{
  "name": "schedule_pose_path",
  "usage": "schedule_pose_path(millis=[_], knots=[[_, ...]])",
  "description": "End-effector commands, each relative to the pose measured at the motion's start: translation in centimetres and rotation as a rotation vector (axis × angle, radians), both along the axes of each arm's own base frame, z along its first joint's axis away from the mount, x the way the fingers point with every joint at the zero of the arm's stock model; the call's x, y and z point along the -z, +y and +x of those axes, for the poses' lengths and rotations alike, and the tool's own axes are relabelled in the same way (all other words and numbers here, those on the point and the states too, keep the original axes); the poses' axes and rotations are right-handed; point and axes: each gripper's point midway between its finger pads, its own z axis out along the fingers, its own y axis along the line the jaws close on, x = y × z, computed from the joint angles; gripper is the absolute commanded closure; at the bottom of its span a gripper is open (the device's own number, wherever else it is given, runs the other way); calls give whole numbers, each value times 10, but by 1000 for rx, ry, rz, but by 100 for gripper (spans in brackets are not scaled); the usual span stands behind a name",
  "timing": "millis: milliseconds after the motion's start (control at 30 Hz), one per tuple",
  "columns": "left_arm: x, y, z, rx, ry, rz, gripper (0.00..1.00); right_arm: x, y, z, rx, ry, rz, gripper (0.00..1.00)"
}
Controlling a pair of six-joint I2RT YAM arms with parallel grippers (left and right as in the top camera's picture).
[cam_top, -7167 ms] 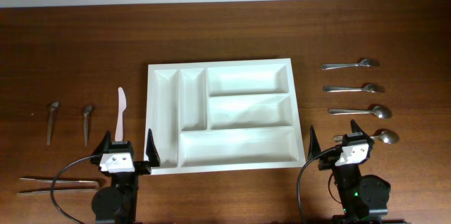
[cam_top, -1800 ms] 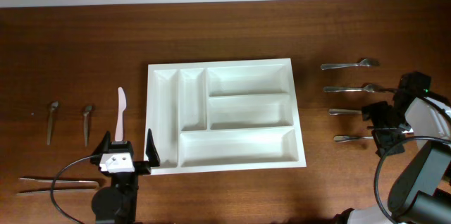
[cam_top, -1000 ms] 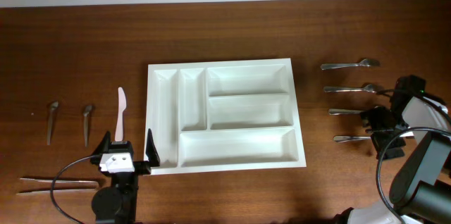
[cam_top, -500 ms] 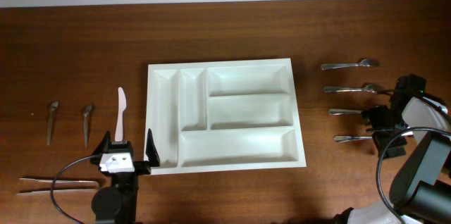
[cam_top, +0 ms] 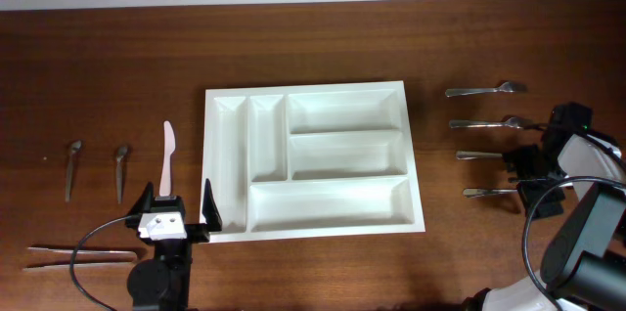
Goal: Pack container
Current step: 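Lower the right gripper onto the bottom silver spoon and close on it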
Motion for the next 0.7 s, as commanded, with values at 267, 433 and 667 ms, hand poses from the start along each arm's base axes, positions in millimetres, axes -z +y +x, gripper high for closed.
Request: schedule_pose_path(millis=[267,433,667], knots=[[0,2,0,-9,-1,12,1,17,0,-7,22,52,0,1],[0,2,0,-9,-1,12,1,17,0,-7,99,44,-2,1],[0,2,0,-9,-1,12,1,17,-2,-5,103,35,-8,1]])
